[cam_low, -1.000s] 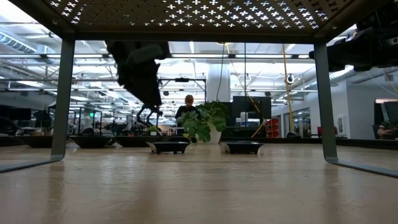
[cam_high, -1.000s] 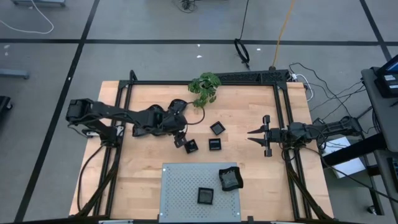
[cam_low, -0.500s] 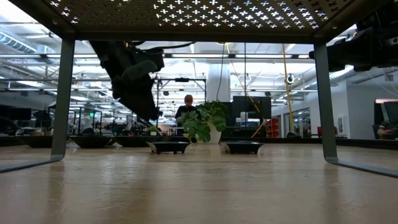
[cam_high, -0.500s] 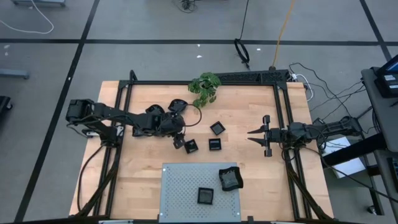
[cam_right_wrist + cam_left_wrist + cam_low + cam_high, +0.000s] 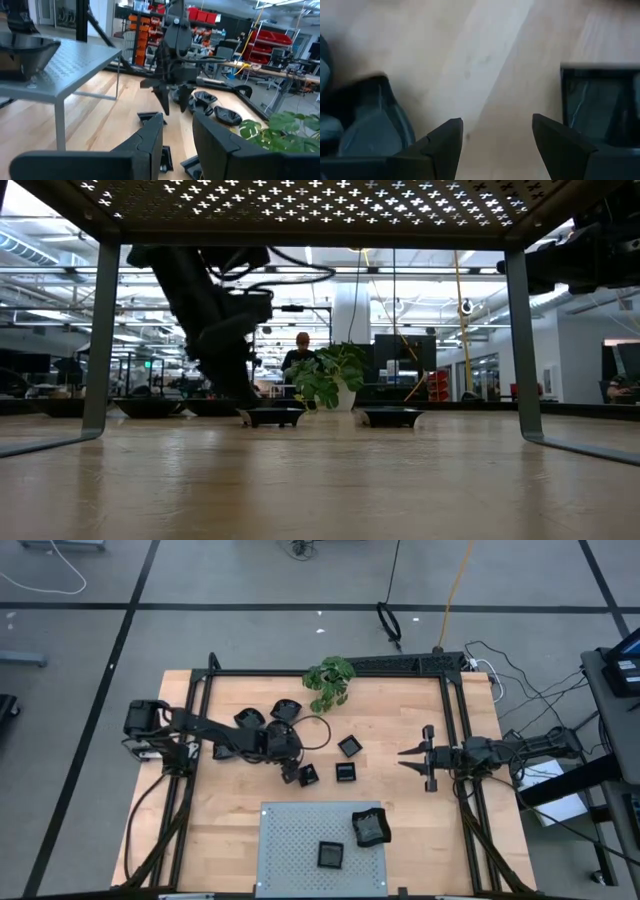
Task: Pick & Place Mini shaped plates
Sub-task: Stack the square plate onto the stacked square plate on the shelf
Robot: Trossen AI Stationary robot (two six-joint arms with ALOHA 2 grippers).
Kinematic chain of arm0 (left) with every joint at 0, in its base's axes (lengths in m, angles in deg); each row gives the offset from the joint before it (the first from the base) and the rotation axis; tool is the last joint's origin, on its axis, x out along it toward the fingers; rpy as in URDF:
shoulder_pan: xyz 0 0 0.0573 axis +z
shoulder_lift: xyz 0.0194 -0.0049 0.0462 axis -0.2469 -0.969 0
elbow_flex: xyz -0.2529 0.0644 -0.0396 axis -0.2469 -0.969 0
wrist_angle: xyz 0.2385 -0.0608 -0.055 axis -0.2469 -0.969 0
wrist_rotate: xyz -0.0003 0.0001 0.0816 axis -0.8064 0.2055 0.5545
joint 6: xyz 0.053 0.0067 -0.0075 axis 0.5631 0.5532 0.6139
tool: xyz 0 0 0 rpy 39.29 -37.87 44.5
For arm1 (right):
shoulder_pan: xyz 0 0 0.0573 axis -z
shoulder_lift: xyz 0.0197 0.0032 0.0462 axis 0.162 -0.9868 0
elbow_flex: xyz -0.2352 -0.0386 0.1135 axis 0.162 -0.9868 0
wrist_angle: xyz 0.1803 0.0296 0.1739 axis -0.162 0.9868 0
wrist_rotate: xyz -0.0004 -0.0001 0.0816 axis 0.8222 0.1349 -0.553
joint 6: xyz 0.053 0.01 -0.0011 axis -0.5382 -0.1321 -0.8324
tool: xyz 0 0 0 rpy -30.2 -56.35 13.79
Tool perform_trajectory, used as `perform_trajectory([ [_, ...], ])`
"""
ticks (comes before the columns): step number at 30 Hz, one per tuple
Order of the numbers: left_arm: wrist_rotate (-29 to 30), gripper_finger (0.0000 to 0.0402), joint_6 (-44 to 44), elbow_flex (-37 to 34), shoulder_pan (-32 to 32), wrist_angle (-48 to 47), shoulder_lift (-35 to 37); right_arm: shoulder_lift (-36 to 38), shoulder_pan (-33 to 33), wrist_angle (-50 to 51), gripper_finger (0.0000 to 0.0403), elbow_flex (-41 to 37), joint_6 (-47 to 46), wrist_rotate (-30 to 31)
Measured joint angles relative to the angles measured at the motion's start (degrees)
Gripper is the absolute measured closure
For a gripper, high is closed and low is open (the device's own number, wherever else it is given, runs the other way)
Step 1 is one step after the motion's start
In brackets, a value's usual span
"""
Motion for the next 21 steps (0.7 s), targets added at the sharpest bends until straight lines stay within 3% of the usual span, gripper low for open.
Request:
perform_trajectory([
  [21, -0.65, 0.0158, 1.86, 0.04, -1.64, 4.43, -2.38, -0.92, 0.02, 0.37, 0.0307, 0.0, 0.01, 0.03],
])
